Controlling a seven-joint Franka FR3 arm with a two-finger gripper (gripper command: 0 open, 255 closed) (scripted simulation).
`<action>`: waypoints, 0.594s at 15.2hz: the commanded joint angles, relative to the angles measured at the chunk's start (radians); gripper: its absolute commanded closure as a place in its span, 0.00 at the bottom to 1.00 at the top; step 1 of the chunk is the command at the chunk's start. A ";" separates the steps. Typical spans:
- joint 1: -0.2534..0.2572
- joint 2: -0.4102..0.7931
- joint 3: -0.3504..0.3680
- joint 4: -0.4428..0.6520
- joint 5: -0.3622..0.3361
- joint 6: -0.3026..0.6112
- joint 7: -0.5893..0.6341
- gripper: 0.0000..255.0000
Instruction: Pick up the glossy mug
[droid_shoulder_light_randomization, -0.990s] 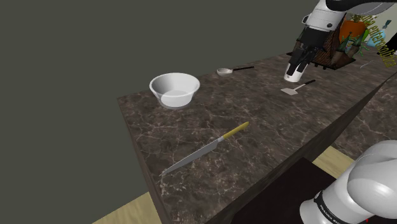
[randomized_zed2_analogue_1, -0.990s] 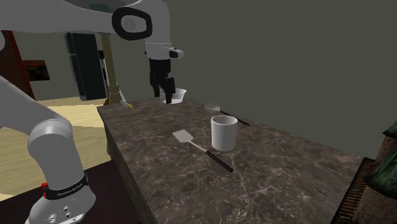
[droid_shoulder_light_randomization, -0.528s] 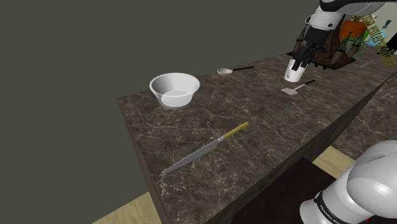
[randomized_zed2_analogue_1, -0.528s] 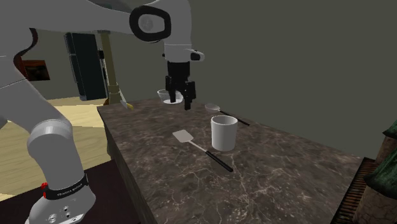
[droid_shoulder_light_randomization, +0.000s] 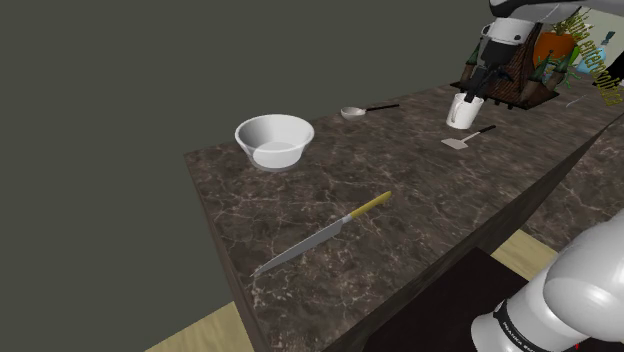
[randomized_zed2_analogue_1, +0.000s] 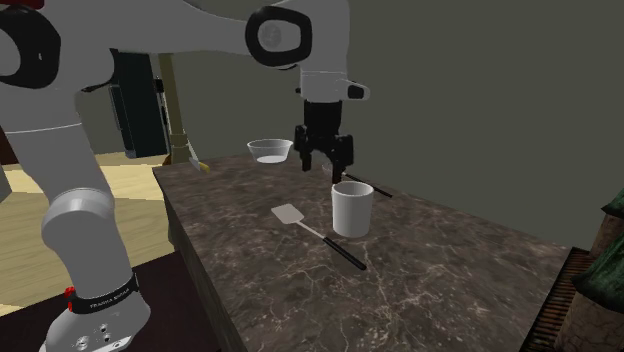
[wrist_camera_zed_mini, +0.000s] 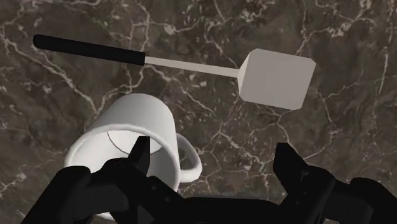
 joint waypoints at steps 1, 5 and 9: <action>-0.019 0.091 -0.033 0.077 0.048 -0.005 -0.066 0.00; -0.096 0.282 -0.070 0.263 0.158 -0.048 -0.185 0.00; -0.160 0.387 -0.068 0.367 0.217 -0.069 -0.239 0.00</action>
